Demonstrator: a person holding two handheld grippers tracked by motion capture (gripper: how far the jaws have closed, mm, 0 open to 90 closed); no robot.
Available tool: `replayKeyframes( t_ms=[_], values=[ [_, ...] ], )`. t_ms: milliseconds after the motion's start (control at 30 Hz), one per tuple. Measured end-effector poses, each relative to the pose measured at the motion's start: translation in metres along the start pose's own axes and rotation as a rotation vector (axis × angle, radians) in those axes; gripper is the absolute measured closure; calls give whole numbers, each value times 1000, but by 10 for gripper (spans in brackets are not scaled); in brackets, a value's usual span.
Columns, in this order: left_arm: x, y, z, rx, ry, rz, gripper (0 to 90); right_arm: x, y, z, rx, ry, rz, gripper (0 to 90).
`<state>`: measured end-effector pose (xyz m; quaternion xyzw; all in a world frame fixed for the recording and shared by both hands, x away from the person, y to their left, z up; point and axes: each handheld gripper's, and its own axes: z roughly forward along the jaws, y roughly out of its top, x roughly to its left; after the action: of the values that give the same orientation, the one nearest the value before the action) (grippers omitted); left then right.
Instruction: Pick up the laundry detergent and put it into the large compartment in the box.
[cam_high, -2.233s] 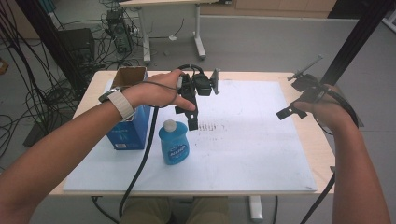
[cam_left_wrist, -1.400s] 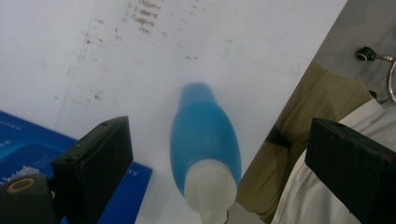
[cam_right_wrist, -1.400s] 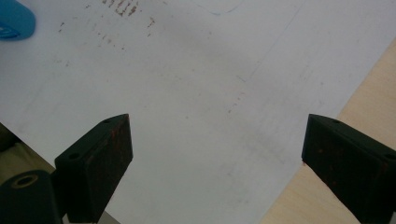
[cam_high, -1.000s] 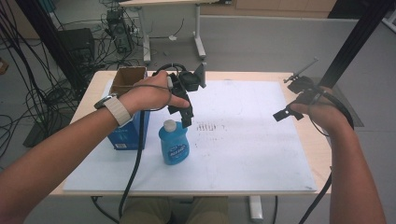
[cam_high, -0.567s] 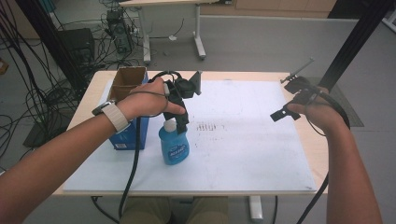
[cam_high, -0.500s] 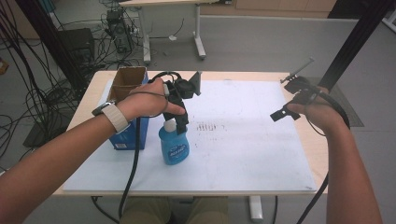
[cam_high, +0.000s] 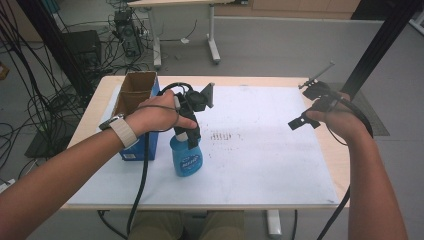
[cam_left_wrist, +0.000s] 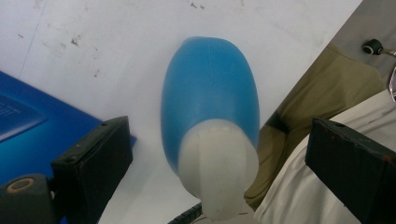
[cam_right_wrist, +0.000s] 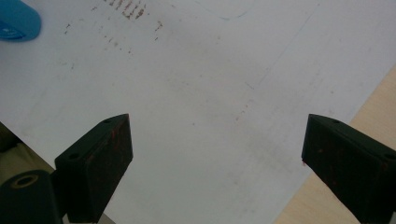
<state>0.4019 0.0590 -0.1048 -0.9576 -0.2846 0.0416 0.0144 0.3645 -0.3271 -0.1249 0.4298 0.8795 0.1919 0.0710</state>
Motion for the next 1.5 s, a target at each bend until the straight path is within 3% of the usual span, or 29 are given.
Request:
replayKeyframes(
  t_ms=[500,1500],
  values=[
    [-1,0,4,-2,12,18,84,0,1,0,4,4,-1,86],
    [4,-2,5,-7,-7,7,90,1,4,-1,9,3,-3,86]
  ],
)
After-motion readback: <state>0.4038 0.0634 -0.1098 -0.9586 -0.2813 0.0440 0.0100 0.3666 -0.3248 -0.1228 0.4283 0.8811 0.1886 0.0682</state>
